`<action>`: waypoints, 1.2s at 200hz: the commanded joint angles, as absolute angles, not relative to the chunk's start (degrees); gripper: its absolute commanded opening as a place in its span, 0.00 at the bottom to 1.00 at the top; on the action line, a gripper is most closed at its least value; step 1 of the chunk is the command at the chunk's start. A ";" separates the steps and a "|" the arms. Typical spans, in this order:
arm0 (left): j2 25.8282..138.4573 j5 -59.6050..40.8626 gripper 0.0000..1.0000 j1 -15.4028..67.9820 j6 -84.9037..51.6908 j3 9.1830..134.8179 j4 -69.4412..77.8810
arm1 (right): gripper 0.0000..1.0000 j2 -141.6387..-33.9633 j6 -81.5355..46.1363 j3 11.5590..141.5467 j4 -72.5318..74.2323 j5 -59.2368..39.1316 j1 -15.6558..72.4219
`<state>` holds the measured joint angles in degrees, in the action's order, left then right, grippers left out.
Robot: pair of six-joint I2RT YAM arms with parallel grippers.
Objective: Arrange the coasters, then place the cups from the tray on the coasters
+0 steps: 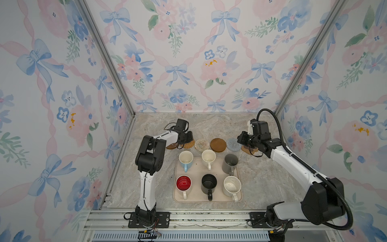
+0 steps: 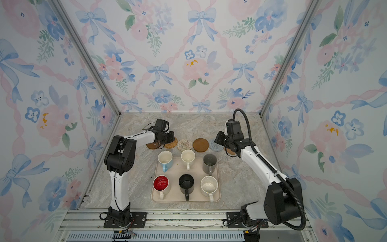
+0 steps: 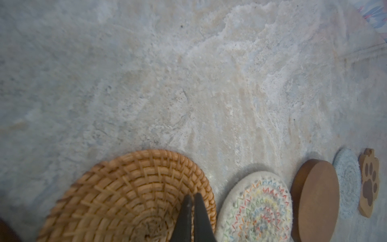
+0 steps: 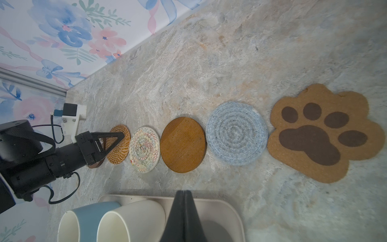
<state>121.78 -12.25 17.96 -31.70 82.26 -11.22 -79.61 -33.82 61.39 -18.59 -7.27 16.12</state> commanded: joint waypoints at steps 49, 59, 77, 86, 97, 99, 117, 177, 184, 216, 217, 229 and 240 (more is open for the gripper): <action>119.81 -7.63 0.00 18.95 -33.16 75.20 -18.12 | 0.00 -79.54 -33.19 61.92 -17.93 -7.91 15.72; 119.39 -7.97 0.00 19.08 -33.43 74.98 -18.13 | 0.00 -79.54 -33.22 61.79 -17.89 -7.96 15.71; 118.92 -8.04 0.00 19.57 -33.57 74.71 -18.11 | 0.00 -79.46 -33.27 61.75 -17.89 -8.03 15.69; 118.66 -8.04 0.00 19.77 -33.73 74.68 -18.11 | 0.00 -79.45 -33.23 61.70 -17.93 -8.00 15.69; 118.44 -7.78 0.00 19.92 -33.76 74.87 -18.15 | 0.00 -79.46 -33.29 61.70 -17.88 -8.04 15.73; 118.33 -7.64 0.00 19.83 -33.75 74.94 -18.12 | 0.00 -79.39 -33.24 61.74 -17.90 -8.03 15.73; 118.29 -6.55 0.00 19.76 -33.59 76.67 -18.11 | 0.00 -79.38 -33.14 61.62 -17.90 -8.01 15.73; 119.04 -8.48 0.00 16.85 -34.58 86.94 -18.11 | 0.00 -79.21 -32.71 62.20 -18.92 -7.94 15.62; 119.02 -8.83 0.00 16.24 -34.63 87.97 -18.11 | 0.00 -79.11 -32.64 62.23 -18.94 -7.79 15.64; 118.87 -8.77 0.00 12.56 -34.37 90.26 -18.13 | 0.00 -79.23 -32.52 62.32 -19.12 -7.61 15.45; 118.94 -8.69 0.00 12.43 -34.37 90.31 -18.12 | 0.00 -79.25 -32.52 62.32 -19.14 -7.58 15.46; 119.23 -7.63 0.00 10.94 -34.20 90.42 -18.18 | 0.00 -79.49 -32.59 62.40 -19.16 -7.76 15.42; 119.68 -7.18 0.00 9.43 -34.11 90.36 -18.16 | 0.00 -79.62 -32.52 62.56 -19.17 -7.92 15.50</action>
